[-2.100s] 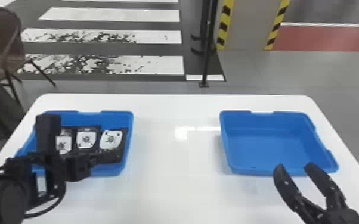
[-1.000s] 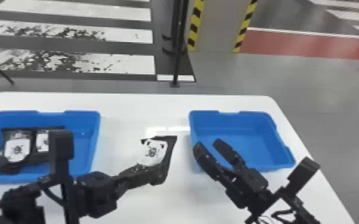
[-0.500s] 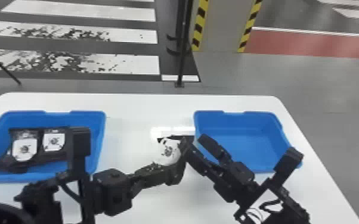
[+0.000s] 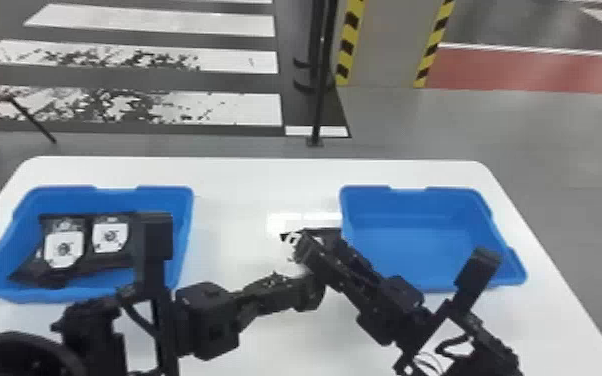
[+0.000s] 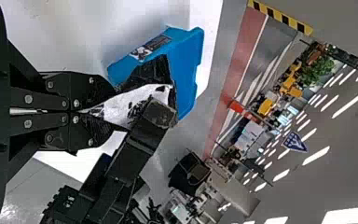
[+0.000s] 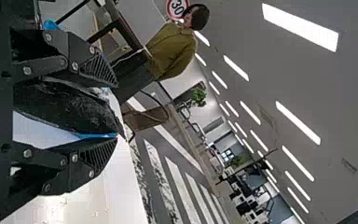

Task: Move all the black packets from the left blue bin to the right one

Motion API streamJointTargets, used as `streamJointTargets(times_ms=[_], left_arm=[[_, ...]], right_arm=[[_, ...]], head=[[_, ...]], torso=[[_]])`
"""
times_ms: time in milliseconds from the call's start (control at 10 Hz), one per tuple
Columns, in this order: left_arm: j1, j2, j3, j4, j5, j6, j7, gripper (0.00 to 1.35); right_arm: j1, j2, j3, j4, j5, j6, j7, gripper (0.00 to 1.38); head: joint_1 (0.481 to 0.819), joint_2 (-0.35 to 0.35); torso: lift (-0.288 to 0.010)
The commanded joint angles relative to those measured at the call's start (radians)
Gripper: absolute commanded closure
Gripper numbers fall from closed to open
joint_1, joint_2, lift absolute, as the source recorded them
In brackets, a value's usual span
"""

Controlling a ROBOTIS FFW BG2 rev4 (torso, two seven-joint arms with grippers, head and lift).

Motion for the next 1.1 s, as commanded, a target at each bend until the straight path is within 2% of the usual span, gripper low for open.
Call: streamJointTargets(times_ms=[0, 200, 400, 500, 700, 800, 1000], left_arm=[[0.000, 0.000, 0.001, 0.000, 0.000, -0.001, 0.001, 1.21], [0.000, 0.000, 0.007, 0.000, 0.000, -0.010, 0.002, 1.16], [0.022, -0.017, 0.051, 0.002, -0.020, -0.040, 0.011, 0.61], [0.037, -0.021, 0.077, 0.002, -0.032, -0.062, 0.011, 0.49], [0.081, -0.041, 0.131, -0.002, -0.038, -0.175, 0.016, 0.42], [0.111, -0.052, 0.165, -0.042, -0.040, -0.204, 0.019, 0.42], [0.177, -0.058, 0.221, -0.133, -0.040, -0.226, 0.034, 0.42]], right_arm=[[-0.001, 0.000, 0.000, 0.003, 0.005, -0.001, 0.000, 1.28], [-0.001, 0.000, 0.000, 0.001, 0.009, -0.011, 0.000, 1.28], [-0.004, -0.002, -0.002, -0.004, 0.019, -0.020, 0.000, 1.28], [-0.021, -0.002, -0.016, 0.008, 0.021, -0.025, -0.002, 1.28], [-0.077, -0.009, -0.070, 0.052, 0.041, -0.038, -0.016, 1.28], [-0.116, -0.022, -0.092, 0.084, 0.061, -0.040, -0.023, 1.28], [-0.195, -0.051, -0.132, 0.182, 0.099, -0.050, -0.036, 1.28]], head=[[0.695, -0.103], [0.695, -0.102], [0.695, -0.093], [0.695, -0.085], [0.695, -0.062], [0.695, -0.063], [0.695, -0.067]], torso=[[-0.140], [-0.140], [-0.140], [-0.140], [-0.140], [-0.140], [-0.140]])
